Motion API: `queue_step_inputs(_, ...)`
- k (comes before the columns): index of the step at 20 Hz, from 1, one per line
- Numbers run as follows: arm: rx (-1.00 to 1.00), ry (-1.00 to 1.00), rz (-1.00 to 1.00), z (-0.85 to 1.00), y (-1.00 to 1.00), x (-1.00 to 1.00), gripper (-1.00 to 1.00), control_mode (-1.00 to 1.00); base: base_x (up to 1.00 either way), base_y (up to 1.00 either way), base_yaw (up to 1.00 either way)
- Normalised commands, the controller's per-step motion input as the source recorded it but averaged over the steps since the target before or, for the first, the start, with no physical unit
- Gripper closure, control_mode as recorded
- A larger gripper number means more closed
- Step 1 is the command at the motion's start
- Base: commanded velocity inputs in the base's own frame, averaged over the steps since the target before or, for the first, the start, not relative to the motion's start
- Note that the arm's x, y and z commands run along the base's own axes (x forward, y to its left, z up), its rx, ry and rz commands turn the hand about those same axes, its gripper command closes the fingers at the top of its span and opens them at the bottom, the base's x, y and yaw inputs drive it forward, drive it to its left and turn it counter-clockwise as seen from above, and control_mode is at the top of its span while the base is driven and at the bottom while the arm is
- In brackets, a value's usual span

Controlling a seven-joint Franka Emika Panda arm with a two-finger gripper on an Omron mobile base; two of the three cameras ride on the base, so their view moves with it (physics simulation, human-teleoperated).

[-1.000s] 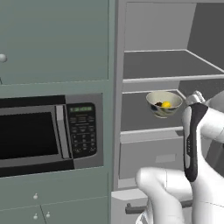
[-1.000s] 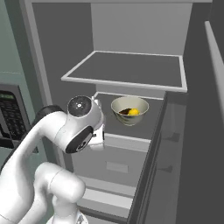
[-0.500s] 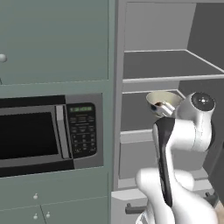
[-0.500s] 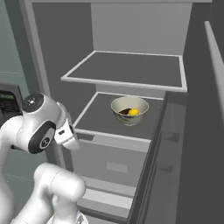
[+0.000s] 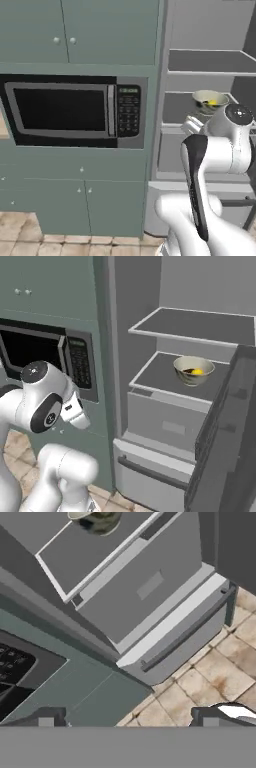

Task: Place the bowl with the lemon and sweet potato on the second highest shelf of the fridge. Place the bowl with the steak and chicken drumstick on the top shelf of the fridge.

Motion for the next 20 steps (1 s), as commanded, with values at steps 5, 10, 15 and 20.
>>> queue_step_inputs(5, 0.0, 0.0, 0.0, 0.0, 0.0, 0.0, -1.0, 1.0, -0.04, 1.0, 0.52)
queue_step_inputs(10, 0.0, 0.0, 0.0, 0.0, 0.0, 0.0, -1.0, 1.0, 0.65, 1.0, 0.35)
queue_step_inputs(15, 0.0, 0.0, 0.0, 0.0, 0.0, 0.0, -1.0, 1.0, 1.0, 1.0, 0.13)
queue_step_inputs(20, 0.0, 0.0, 0.0, 0.0, 0.0, 0.0, -1.0, 1.0, 1.0, 1.0, 0.0)
